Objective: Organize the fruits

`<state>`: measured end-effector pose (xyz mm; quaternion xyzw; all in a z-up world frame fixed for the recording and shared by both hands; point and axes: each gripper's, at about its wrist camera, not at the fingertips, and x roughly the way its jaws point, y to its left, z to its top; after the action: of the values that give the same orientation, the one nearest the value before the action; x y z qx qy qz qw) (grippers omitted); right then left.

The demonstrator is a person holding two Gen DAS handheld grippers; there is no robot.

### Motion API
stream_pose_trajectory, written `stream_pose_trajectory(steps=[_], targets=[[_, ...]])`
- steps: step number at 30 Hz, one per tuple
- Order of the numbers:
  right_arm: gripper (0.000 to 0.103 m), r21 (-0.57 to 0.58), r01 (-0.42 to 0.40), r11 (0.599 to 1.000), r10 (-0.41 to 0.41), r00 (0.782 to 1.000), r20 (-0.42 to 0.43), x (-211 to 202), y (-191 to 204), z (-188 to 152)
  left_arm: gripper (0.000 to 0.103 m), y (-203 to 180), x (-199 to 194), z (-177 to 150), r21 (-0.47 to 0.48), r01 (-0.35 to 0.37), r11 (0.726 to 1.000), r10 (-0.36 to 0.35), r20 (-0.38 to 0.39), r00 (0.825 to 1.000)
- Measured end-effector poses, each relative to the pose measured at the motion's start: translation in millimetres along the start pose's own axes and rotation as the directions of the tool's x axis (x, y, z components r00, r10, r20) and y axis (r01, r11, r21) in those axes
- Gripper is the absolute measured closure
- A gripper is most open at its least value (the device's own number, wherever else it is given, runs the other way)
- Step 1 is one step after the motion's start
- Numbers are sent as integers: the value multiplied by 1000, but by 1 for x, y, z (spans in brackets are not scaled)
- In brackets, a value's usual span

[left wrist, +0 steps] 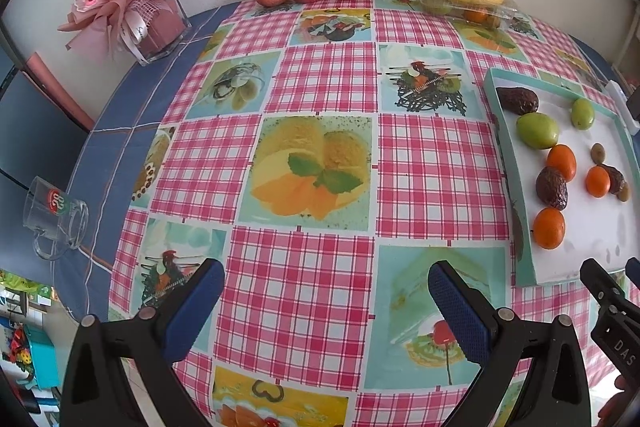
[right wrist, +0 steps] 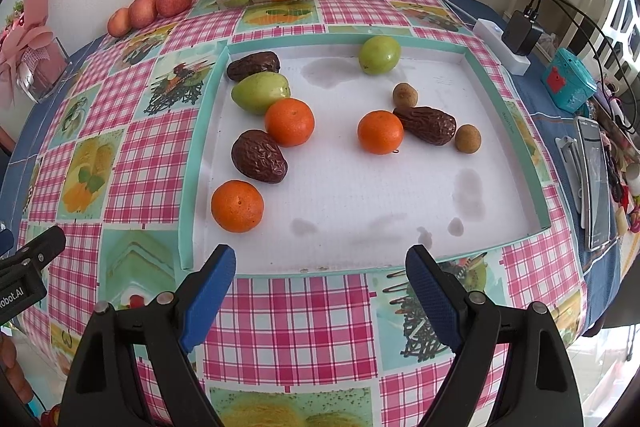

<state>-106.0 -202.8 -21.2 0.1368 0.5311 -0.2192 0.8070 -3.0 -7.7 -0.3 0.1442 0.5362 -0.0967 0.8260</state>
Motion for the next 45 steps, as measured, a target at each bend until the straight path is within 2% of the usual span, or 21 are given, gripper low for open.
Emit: stream_pose_trajectory(steps=[45], targets=[[15, -1, 1, 1000, -1, 1000, -2, 0, 0, -1, 0, -1, 2, -2, 9, 1, 1000, -1, -10, 1000]])
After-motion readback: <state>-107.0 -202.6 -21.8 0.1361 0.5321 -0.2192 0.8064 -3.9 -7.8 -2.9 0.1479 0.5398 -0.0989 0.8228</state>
